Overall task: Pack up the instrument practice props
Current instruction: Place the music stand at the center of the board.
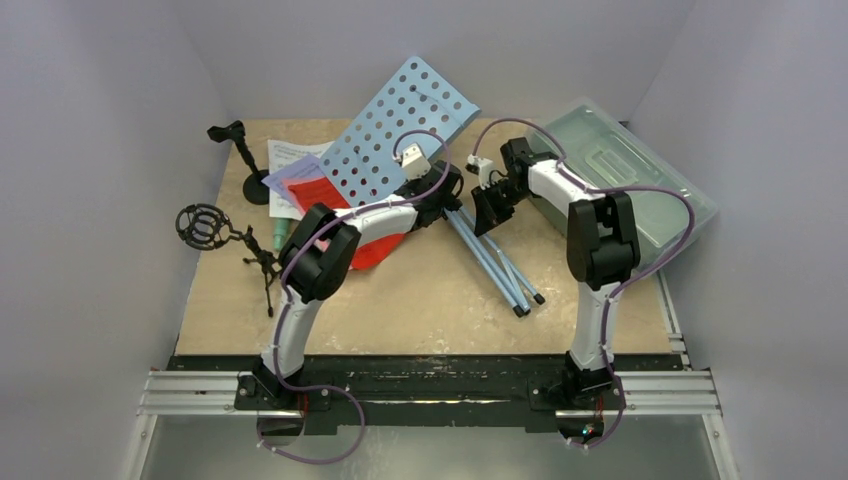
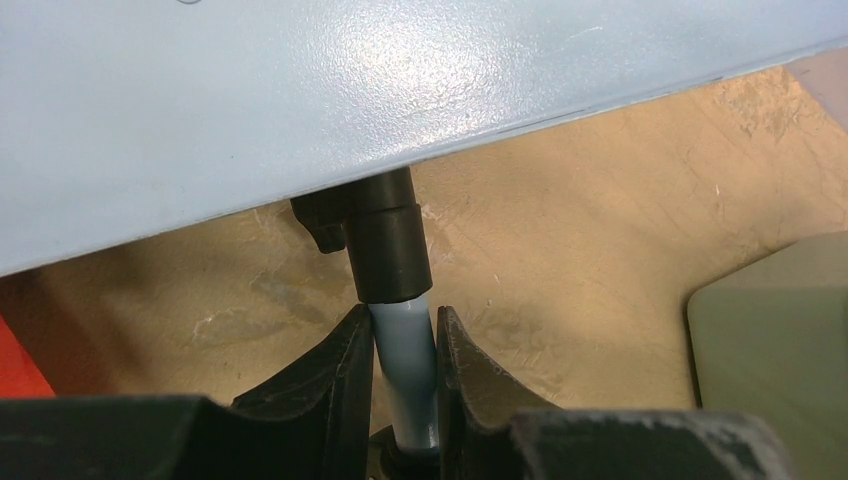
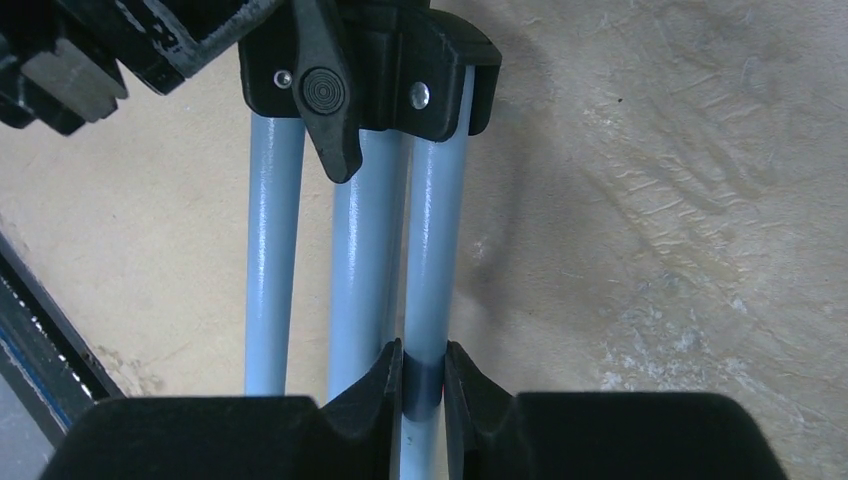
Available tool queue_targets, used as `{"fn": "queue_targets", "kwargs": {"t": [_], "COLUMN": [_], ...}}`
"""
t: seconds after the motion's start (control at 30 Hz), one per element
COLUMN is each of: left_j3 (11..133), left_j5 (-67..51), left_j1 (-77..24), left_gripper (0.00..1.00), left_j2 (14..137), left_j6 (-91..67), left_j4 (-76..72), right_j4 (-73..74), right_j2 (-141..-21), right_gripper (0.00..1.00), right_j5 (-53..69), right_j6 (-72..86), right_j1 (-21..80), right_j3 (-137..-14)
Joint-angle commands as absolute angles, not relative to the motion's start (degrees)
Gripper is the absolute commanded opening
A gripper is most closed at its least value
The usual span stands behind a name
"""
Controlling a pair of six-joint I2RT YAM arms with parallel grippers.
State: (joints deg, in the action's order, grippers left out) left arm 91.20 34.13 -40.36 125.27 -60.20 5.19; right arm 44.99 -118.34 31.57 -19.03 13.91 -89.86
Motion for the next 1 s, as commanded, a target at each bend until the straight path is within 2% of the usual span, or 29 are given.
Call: {"fn": "queue_targets", "kwargs": {"t": [0.0, 0.1, 0.33, 0.47, 0.7, 0.83, 0.97], "left_j3": [94.0, 93.5, 86.1, 79.8, 73.9, 69.1, 61.9], "left_j5": [34.2, 33.1, 29.6, 26.9, 25.4, 23.0, 14.5], "left_j1": [-40.3, -40.3, -40.5, -40.4, -40.5, -40.5, -40.6], "left_gripper": [0.11, 0.27, 0.42, 0.43, 0.42, 0.42, 0.46], "left_j2": [125.6, 125.0, 118.1, 113.0, 109.4, 105.7, 98.2], "left_j6": [-55.3, -55.3, -55.1, -54.4, -55.9, -55.6, -50.9], "left_j4": [1.4, 1.0, -4.3, -10.3, -11.6, -15.4, -22.1], "right_j4": [40.6, 40.8, 38.8, 37.7, 37.9, 37.6, 37.2], "right_j2": [-118.6, -118.2, -110.7, -107.8, -108.8, -102.9, -92.9], "right_gripper": [0.21, 0.33, 0.5, 0.55, 0.49, 0.52, 0.57], "right_j5": [28.0, 28.2, 29.6, 30.1, 31.6, 32.9, 34.7], "right_j6": [-22.2, -22.2, -23.1, -24.1, -24.2, -26.1, -29.0], "right_j1": [13.4, 13.3, 12.8, 12.8, 12.8, 12.8, 12.8], "right_j3": [-91.9, -91.6, -86.2, -83.3, -81.8, -78.9, -74.7]}}
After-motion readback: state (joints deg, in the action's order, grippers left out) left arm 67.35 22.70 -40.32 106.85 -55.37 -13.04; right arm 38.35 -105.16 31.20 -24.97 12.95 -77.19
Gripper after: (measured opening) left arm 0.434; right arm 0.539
